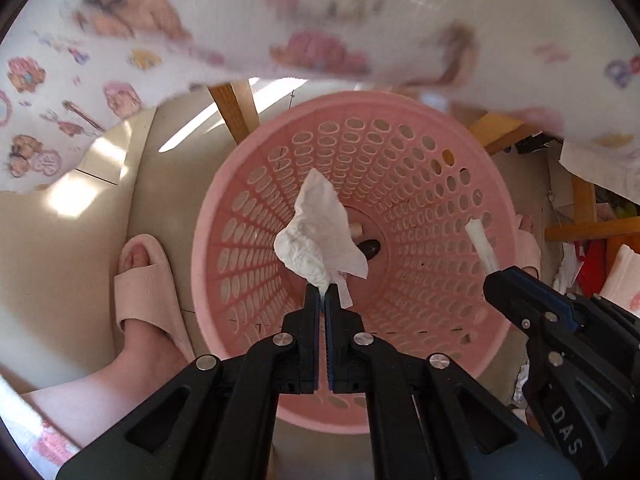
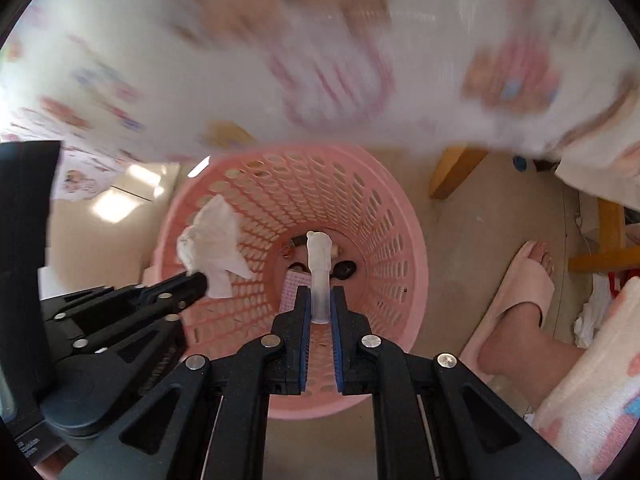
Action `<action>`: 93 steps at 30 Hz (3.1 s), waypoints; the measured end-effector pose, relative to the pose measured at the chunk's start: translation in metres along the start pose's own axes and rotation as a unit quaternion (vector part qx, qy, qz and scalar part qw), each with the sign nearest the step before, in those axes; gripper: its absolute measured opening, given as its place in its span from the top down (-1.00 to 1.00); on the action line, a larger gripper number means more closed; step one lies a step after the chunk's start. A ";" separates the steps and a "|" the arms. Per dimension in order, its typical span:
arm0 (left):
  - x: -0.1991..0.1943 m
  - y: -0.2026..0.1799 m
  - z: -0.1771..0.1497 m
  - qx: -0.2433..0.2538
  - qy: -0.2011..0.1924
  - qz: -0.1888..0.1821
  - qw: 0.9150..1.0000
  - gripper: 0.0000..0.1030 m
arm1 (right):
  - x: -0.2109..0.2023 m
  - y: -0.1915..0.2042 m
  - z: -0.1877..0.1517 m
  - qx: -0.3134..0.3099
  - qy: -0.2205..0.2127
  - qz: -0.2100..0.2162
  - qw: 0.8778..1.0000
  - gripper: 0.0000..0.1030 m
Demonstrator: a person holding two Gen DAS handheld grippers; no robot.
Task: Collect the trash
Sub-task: 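Open both tools to drop the tissue and white item into the wastebasket, then raise both tools back toward the remaining tissue and coffee packet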
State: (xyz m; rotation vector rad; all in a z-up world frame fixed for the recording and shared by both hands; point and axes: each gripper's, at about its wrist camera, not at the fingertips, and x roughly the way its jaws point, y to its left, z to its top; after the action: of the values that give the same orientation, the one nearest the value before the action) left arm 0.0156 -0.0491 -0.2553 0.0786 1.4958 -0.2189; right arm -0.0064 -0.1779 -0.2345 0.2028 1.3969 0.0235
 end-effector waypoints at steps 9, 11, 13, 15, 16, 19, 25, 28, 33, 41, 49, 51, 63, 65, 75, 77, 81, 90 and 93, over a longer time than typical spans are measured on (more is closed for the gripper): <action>0.008 0.005 -0.002 -0.005 0.004 0.003 1.000 0.89 | 0.026 -0.008 -0.001 0.016 0.012 -0.021 1.000 0.79; 0.009 0.008 -0.001 -0.005 0.001 -0.001 1.000 0.69 | 0.028 -0.012 0.000 0.021 0.012 -0.019 1.000 0.79; 0.009 0.007 -0.002 0.003 -0.005 0.008 1.000 0.44 | 0.028 -0.015 0.001 0.024 0.012 -0.019 0.999 0.78; 0.007 0.002 -0.002 0.006 -0.010 0.020 1.000 0.34 | 0.028 -0.018 0.000 0.025 0.014 -0.018 0.999 0.69; 0.006 0.002 -0.002 0.005 -0.010 0.019 1.000 0.33 | 0.028 -0.019 -0.001 0.025 0.013 -0.022 0.999 0.53; 0.002 0.010 0.000 -0.021 -0.007 -0.002 1.000 0.19 | 0.023 -0.015 -0.001 0.020 0.004 -0.053 0.998 0.34; -0.018 0.010 0.004 -0.027 -0.040 0.024 0.999 -0.11 | -0.001 -0.021 0.006 0.042 -0.018 -0.051 0.998 0.34; -0.032 0.015 0.003 -0.045 -0.065 -0.010 0.997 -0.11 | -0.019 -0.025 0.012 0.053 -0.015 -0.093 0.994 0.34; -0.053 0.009 0.006 -0.040 -0.091 0.035 0.994 -0.11 | -0.058 -0.024 0.011 0.049 -0.051 -0.083 0.994 0.33; -0.127 0.016 0.015 -0.035 -0.159 0.045 0.986 -0.12 | -0.121 -0.016 0.010 0.031 -0.116 -0.068 0.990 0.33; -0.188 0.025 0.011 -0.038 -0.227 0.051 0.972 -0.20 | -0.177 -0.023 0.014 0.034 -0.182 -0.059 0.981 0.30; -0.200 0.024 0.008 -0.036 -0.247 0.054 0.967 -0.25 | -0.189 -0.022 0.013 0.032 -0.202 -0.062 0.977 0.05; -0.256 0.026 0.004 -0.029 -0.331 0.075 0.940 -0.97 | -0.243 -0.008 0.015 -0.010 -0.283 -0.041 0.958 -0.26; -0.269 0.025 0.004 -0.029 -0.345 0.087 0.934 -0.98 | -0.257 -0.005 0.020 -0.020 -0.303 -0.047 0.952 -0.43; -0.307 0.014 0.042 0.013 -0.373 0.069 0.925 -0.98 | -0.292 -0.003 0.054 -0.035 -0.380 -0.005 0.924 -0.58; -0.304 0.017 0.057 0.020 -0.345 0.035 0.938 -0.98 | -0.294 -0.003 0.063 -0.055 -0.401 -0.029 0.914 -0.58; -0.313 0.012 0.072 0.025 -0.381 0.046 0.923 -0.98 | -0.298 -0.008 0.090 -0.128 -0.391 0.022 0.911 -0.65; -0.321 0.002 0.116 0.060 -0.394 0.072 0.914 -0.98 | -0.290 -0.020 0.131 -0.086 -0.387 -0.015 0.918 -0.66; -0.304 0.010 0.120 0.030 -0.397 0.078 0.914 -0.98 | -0.271 -0.026 0.136 -0.085 -0.374 -0.021 0.923 -0.66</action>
State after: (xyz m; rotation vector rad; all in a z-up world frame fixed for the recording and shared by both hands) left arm 0.1166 -0.0321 0.0548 0.1390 0.6638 -0.1398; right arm 0.0769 -0.2573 0.0472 0.0243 0.6276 0.0268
